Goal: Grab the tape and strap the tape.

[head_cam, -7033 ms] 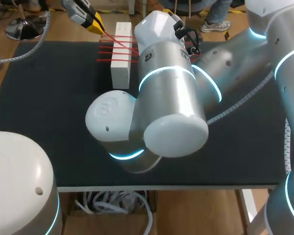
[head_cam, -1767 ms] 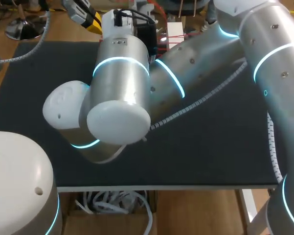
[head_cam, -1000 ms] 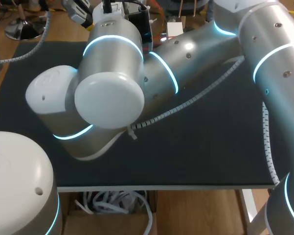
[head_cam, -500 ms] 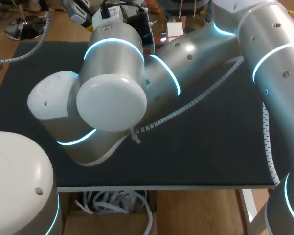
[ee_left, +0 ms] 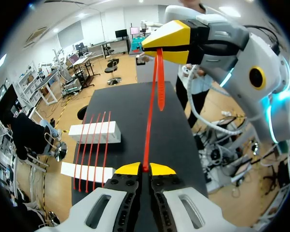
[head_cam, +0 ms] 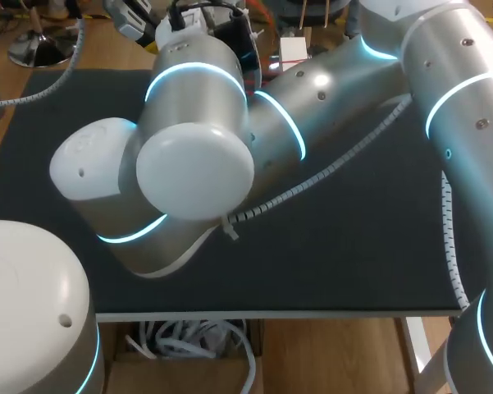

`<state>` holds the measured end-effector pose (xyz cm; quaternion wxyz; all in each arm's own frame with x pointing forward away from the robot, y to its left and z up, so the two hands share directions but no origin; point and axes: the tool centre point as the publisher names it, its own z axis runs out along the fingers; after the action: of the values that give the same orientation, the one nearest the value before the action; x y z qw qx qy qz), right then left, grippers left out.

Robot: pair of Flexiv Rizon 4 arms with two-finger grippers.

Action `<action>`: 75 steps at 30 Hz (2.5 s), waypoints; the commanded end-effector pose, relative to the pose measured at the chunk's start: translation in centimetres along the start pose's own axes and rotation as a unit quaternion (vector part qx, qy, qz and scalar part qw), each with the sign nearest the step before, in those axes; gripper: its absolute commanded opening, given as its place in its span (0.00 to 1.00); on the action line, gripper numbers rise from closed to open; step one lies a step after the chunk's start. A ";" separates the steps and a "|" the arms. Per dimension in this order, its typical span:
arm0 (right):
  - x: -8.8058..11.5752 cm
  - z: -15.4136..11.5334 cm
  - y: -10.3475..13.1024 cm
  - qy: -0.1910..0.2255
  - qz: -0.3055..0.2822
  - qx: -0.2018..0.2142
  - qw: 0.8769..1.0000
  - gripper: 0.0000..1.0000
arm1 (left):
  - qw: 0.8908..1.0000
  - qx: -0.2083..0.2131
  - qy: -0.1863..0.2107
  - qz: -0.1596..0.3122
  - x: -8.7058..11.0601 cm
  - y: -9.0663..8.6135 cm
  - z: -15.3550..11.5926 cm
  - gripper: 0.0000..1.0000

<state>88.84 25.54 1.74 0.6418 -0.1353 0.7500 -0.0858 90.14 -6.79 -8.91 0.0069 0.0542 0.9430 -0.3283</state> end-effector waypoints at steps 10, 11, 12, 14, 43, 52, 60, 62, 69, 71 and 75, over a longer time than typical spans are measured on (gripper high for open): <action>0.2 -0.7 0.1 -0.017 -0.054 -0.005 0.998 0.00 | 1.000 -0.002 0.001 0.000 0.0 0.0 0.0 0.00; 0.5 -0.7 0.1 -0.014 -0.053 -0.005 0.999 0.00 | 1.000 -0.002 0.001 0.000 0.0 0.0 0.0 0.00; 0.7 -0.6 0.1 -0.009 -0.050 -0.004 0.999 0.00 | 1.000 -0.002 0.001 0.000 0.0 0.0 0.0 0.00; 1.2 -0.4 0.0 -0.001 -0.052 -0.004 0.999 0.00 | 1.000 -0.002 0.001 0.000 0.0 0.0 0.0 0.00; 4.1 2.1 2.7 0.034 -0.112 -0.033 0.993 0.00 | 1.000 -0.002 0.001 0.000 0.0 0.0 0.0 0.00; 4.2 2.5 3.3 0.023 -0.114 -0.025 0.993 0.00 | 1.000 -0.002 0.001 0.000 0.0 0.0 0.0 0.00; 4.2 3.4 3.2 0.012 -0.117 -0.015 0.993 0.00 | 1.000 -0.002 0.001 0.000 0.0 0.0 0.0 0.00; 4.3 3.5 3.3 0.011 -0.119 -0.016 0.993 0.00 | 1.000 -0.002 0.001 0.000 0.0 0.0 0.0 0.00; 4.4 3.7 3.6 0.014 -0.120 -0.022 0.992 0.00 | 1.000 -0.002 0.001 0.000 0.0 0.0 0.0 0.00; 4.3 3.7 3.8 0.014 -0.119 -0.025 0.992 0.00 | 1.000 -0.002 0.001 0.000 0.0 0.0 0.0 0.00; 4.0 3.5 3.9 0.011 -0.115 -0.030 0.993 0.00 | 1.000 -0.002 0.001 0.000 0.0 0.0 0.0 0.00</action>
<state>91.48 28.23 -4.13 0.6161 -0.2368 0.7383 -0.1390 90.14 -6.79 -8.91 0.0069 0.0542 0.9430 -0.3283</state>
